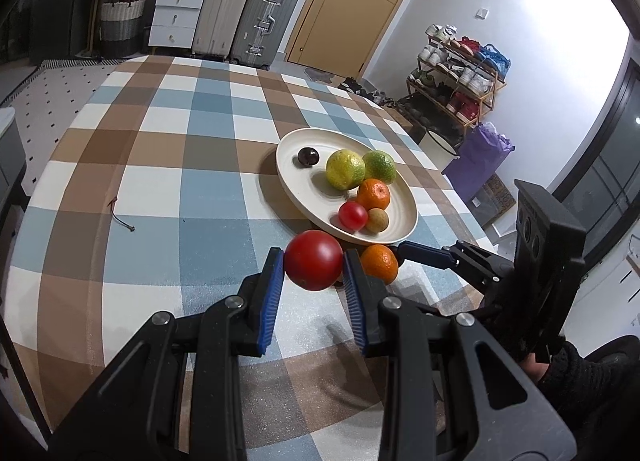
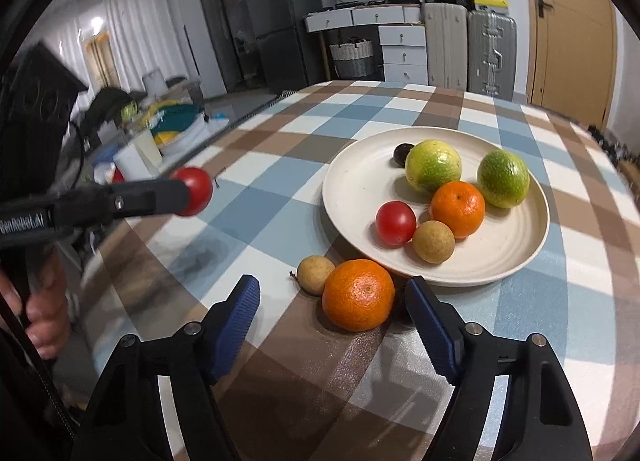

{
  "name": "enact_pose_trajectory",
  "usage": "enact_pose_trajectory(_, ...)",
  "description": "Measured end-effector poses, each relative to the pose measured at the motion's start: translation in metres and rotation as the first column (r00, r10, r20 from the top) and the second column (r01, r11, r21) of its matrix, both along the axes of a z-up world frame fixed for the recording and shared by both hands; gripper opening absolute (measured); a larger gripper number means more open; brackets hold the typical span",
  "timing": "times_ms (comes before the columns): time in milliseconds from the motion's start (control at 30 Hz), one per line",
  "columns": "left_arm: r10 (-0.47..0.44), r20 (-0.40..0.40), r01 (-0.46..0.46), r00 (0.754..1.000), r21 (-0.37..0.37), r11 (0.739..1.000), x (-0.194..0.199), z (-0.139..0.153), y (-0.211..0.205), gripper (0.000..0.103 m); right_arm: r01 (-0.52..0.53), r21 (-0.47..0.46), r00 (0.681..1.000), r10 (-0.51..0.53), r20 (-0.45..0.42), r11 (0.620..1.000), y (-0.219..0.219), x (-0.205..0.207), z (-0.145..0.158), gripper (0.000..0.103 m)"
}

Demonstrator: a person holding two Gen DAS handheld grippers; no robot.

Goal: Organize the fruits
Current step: 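Hold the tomato in the left tool while the right tool grasps the large orange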

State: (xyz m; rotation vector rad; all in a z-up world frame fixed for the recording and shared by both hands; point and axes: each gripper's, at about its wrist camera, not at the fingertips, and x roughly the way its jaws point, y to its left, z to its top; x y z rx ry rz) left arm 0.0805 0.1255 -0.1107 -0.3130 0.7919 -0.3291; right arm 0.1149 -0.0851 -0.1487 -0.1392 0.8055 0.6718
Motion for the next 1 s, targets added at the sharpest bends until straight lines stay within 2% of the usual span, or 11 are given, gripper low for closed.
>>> enact_pose_trajectory(200, 0.007, -0.002, -0.007, 1.000, -0.009, 1.000, 0.000, -0.002, 0.004, 0.027, 0.002, -0.080, 0.999, 0.001, 0.032, 0.997, 0.006, 0.001, -0.001, 0.065)
enact_pose_trajectory(367, 0.011, -0.005, -0.011, 1.000, -0.016, 1.000, 0.000, -0.004, 0.005, 0.027, -0.011, -0.243, 0.992, 0.040, 0.117, 0.970, 0.024, -0.008, -0.008, 0.061)
enact_pose_trajectory(433, 0.009, -0.005, -0.009, 1.000, -0.017, 1.000, 0.000, -0.005, 0.006, 0.027, -0.012, -0.268, 0.990, 0.049, 0.130, 0.963, 0.026, -0.009, -0.010, 0.051)
enact_pose_trajectory(600, 0.008, -0.005, -0.009, 1.000, -0.019, 1.000, -0.001, -0.005, 0.006, 0.027, -0.020, -0.328, 0.983, 0.078, 0.167, 0.945, 0.029, -0.012, -0.013, 0.045)
enact_pose_trajectory(700, 0.009, -0.006, -0.009, 1.000, -0.020, 1.000, -0.001, -0.005, 0.006, 0.027, -0.012, -0.307, 0.984, 0.065, 0.163, 0.952, 0.025, -0.010, -0.012, 0.039)
enact_pose_trajectory(1000, 0.009, -0.005, -0.009, 1.000, -0.023, 1.000, -0.001, -0.005, 0.006, 0.027, -0.021, -0.249, 0.987, 0.060, 0.148, 0.968, 0.020, -0.010, -0.008, 0.038)
